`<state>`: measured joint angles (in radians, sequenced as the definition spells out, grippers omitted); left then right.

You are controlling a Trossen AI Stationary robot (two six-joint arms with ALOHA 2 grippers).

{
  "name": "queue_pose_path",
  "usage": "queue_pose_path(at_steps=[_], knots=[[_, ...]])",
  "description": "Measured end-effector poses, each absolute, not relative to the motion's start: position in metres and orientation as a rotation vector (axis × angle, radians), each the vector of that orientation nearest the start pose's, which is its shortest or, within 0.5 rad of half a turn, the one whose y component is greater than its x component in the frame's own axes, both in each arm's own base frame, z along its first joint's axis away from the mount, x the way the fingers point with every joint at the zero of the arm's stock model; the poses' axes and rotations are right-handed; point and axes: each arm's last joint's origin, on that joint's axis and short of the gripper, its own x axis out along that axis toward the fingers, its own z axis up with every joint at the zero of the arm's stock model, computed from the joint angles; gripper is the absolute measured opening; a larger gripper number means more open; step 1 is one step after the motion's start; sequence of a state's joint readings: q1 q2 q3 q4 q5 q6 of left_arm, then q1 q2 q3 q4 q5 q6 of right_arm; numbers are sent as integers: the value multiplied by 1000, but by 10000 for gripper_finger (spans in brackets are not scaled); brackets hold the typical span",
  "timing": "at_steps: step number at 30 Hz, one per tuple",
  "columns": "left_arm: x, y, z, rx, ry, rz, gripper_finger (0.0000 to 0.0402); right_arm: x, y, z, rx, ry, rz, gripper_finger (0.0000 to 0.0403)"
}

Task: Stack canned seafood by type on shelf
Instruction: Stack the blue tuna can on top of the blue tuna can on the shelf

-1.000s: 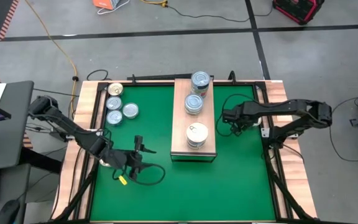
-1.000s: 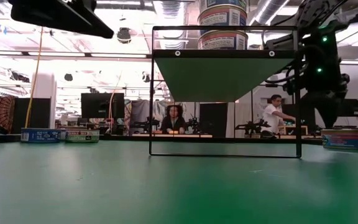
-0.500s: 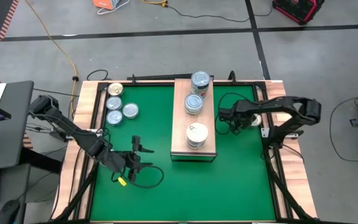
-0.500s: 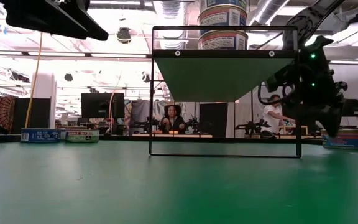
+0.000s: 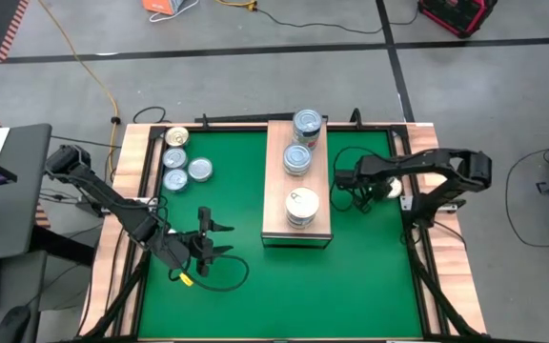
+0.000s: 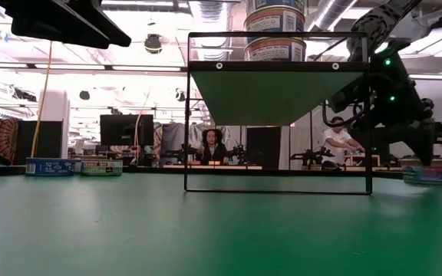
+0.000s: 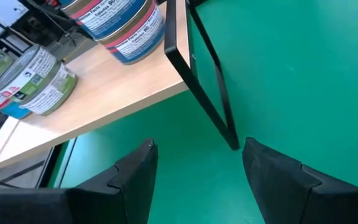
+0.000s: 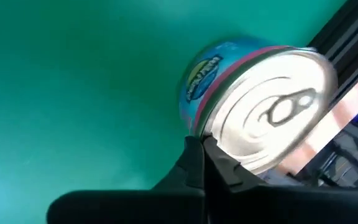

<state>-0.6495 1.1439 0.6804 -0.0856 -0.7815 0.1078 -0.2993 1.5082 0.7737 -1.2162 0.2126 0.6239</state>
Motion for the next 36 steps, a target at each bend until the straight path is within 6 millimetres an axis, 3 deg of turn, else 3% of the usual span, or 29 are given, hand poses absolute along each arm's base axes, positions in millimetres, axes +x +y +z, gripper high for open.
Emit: queue_pose_path(at_steps=[14,22,27,36], knots=[[199,-125,248,483,395,131,223,203,-11,195,535,1779,-763,15],[200,-125,252,488,387,130,224,212,9,220,363,1691,-836,62],[200,-127,252,451,388,96,224,203,6,209,368,1719,-921,80],[198,-126,247,417,431,65,224,189,-3,180,417,1728,-1009,76]])
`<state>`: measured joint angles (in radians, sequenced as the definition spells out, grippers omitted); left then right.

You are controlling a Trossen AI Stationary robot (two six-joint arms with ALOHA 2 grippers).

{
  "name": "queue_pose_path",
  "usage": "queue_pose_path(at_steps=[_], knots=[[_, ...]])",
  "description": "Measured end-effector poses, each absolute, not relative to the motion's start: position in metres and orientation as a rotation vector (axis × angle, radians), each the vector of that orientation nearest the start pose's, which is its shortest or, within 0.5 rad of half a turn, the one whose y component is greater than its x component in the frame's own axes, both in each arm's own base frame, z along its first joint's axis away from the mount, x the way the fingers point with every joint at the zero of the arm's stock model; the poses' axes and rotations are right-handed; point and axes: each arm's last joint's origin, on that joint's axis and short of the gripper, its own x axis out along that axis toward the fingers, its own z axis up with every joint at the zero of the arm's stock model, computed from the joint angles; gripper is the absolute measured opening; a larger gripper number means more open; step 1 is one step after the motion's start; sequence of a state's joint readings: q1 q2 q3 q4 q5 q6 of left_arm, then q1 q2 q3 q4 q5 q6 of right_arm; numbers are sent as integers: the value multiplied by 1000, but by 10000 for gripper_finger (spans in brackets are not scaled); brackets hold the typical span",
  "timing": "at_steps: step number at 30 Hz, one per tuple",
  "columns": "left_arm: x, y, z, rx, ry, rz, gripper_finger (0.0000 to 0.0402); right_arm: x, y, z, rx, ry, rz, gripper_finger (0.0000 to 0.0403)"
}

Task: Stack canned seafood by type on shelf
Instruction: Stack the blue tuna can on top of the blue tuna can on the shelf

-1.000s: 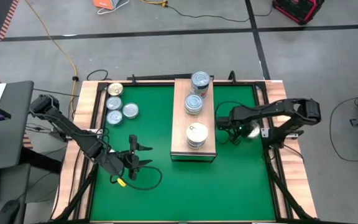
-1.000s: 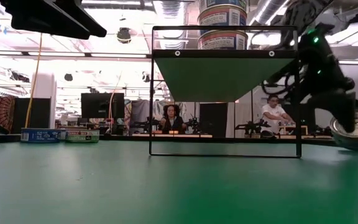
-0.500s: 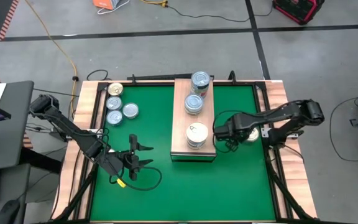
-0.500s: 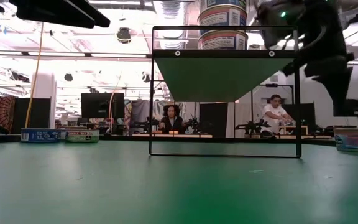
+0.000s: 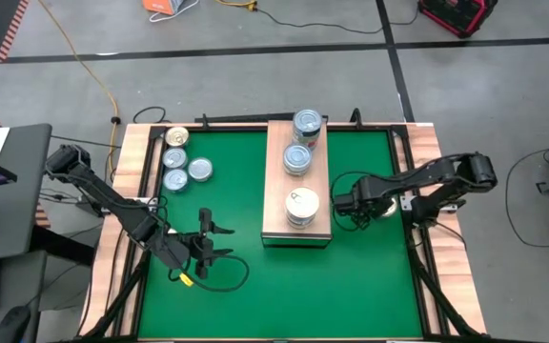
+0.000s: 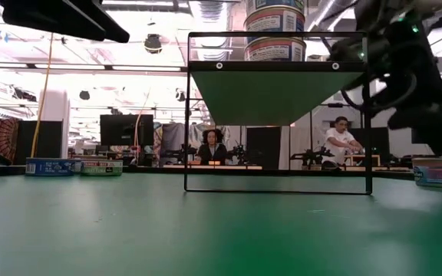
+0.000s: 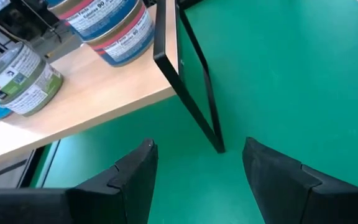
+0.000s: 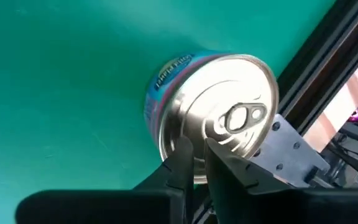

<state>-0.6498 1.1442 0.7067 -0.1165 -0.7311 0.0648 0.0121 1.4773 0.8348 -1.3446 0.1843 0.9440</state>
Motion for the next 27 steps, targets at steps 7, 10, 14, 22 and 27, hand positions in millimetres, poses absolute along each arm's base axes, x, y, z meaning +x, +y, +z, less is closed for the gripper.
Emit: queue_pose_path(at_steps=[7,10,14,22,27], knots=[[198,-126,247,411,430,66,224,186,2,162,447,1697,-941,73],[198,-126,247,411,430,65,224,193,11,166,454,1664,-900,74],[198,-126,247,410,430,65,224,202,27,169,479,1606,-843,74],[198,-126,247,404,431,58,224,202,55,174,460,1549,-803,74],[198,-127,247,404,431,57,224,208,72,200,379,1487,-793,74]])
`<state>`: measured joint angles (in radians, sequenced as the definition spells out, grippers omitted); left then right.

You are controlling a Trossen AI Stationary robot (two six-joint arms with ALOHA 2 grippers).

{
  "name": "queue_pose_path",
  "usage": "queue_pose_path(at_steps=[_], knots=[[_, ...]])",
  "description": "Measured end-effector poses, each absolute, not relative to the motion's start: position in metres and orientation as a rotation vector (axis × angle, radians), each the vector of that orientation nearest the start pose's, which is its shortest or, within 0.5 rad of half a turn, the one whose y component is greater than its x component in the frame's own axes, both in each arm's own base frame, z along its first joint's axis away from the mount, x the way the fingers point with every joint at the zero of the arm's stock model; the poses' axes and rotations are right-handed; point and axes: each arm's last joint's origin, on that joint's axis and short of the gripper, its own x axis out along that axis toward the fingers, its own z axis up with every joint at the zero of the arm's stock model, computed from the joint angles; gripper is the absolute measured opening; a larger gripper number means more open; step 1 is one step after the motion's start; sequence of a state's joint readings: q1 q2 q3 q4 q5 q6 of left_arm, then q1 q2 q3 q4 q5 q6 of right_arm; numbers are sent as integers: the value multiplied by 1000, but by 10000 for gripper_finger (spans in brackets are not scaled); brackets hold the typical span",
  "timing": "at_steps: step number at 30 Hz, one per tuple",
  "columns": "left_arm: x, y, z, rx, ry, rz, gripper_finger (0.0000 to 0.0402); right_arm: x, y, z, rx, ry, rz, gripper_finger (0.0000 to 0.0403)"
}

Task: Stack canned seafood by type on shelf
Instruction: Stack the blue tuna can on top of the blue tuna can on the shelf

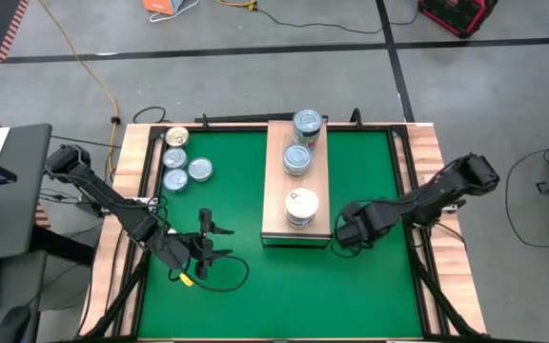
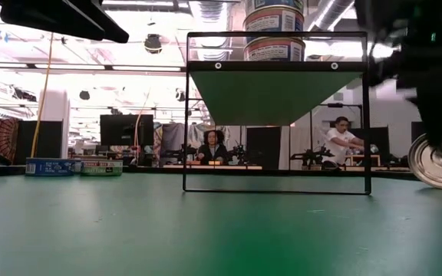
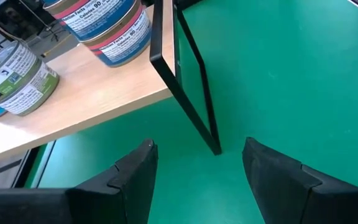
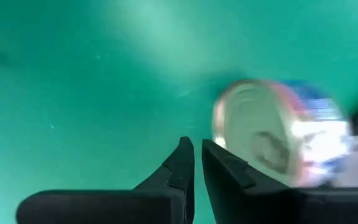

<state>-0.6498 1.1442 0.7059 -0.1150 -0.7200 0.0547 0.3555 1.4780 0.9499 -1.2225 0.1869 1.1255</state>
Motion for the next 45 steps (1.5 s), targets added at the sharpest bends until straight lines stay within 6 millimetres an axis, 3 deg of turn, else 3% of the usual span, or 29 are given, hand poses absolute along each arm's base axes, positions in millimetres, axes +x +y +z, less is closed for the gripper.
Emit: queue_pose_path(at_steps=[4,7,11,15,20,25,35,45], knots=[[198,-127,247,381,429,61,224,203,78,231,173,1464,-855,74],[198,-128,247,364,433,20,224,193,73,250,113,1469,-875,84],[199,-130,248,324,426,-43,224,181,61,265,218,1369,-796,119],[199,-130,248,319,426,-46,224,170,50,270,337,1259,-722,180],[199,-130,248,309,431,-50,224,163,42,257,451,1288,-687,262],[198,-131,247,303,436,-66,224,162,36,237,439,1391,-745,309],[197,-131,245,291,466,-92,224,163,13,234,465,1453,-797,322],[196,-131,243,278,493,-107,224,162,-7,208,666,1556,-621,322]])
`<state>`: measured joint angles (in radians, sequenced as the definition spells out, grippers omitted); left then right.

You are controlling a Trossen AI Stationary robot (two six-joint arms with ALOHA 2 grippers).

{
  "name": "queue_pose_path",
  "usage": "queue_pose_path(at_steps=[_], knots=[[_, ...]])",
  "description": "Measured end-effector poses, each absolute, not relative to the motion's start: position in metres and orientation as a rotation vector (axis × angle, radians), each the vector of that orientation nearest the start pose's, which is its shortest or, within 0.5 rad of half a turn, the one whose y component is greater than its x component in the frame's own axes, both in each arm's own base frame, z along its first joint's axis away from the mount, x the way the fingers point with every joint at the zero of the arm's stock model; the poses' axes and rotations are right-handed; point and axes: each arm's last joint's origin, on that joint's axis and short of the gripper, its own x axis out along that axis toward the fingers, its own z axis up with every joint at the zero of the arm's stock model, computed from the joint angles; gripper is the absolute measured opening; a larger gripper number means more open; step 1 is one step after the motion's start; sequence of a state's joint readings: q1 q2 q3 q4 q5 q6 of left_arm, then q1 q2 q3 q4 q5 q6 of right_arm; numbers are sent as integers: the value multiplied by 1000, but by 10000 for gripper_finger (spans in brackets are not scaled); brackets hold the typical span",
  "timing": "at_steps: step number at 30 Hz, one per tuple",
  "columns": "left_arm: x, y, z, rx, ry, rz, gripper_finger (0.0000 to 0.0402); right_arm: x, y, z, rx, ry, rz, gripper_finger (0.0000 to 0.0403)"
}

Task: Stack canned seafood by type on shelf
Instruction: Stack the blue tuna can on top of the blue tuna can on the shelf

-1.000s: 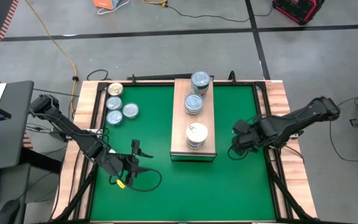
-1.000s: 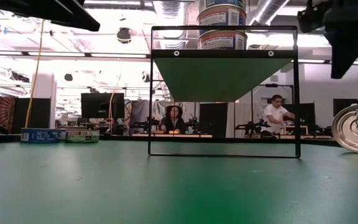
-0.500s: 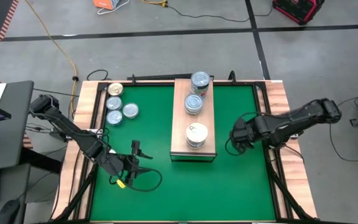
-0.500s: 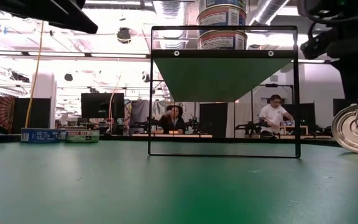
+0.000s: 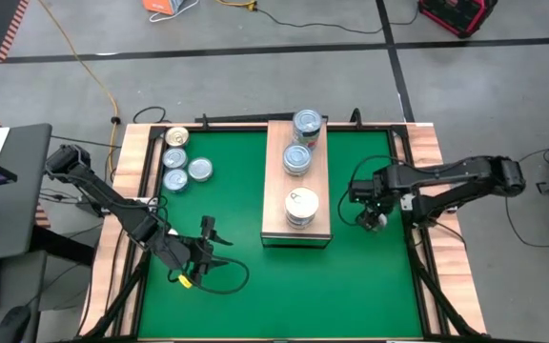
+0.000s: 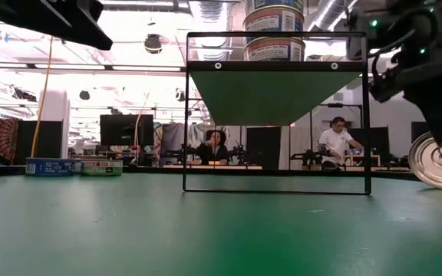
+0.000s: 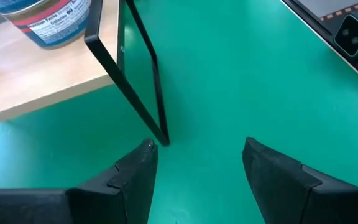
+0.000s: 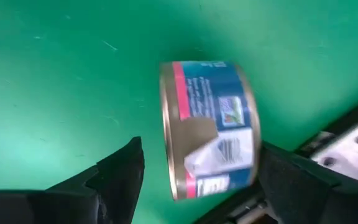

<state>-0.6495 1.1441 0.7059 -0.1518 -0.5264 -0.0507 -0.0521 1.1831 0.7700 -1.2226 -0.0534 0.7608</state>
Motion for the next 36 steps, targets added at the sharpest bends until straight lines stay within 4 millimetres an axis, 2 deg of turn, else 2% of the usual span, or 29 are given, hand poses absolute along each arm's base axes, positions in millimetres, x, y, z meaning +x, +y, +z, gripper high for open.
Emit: queue_pose_path(at_steps=[3,9,17,24,28,33,36], knots=[[195,-130,241,276,507,-107,224,161,-9,201,676,1555,-612,322],[195,-130,241,277,514,-105,224,161,-7,200,657,1561,-590,303],[195,-130,241,265,514,-101,224,164,5,200,636,1541,-559,214],[195,-130,241,264,514,-105,224,168,14,202,632,1515,-531,213],[195,-130,241,264,514,-105,224,170,16,225,628,1510,-513,213],[195,-130,241,261,510,-105,224,172,15,275,598,1441,-547,213],[195,-130,241,260,509,-105,224,174,14,304,583,1347,-482,213]])
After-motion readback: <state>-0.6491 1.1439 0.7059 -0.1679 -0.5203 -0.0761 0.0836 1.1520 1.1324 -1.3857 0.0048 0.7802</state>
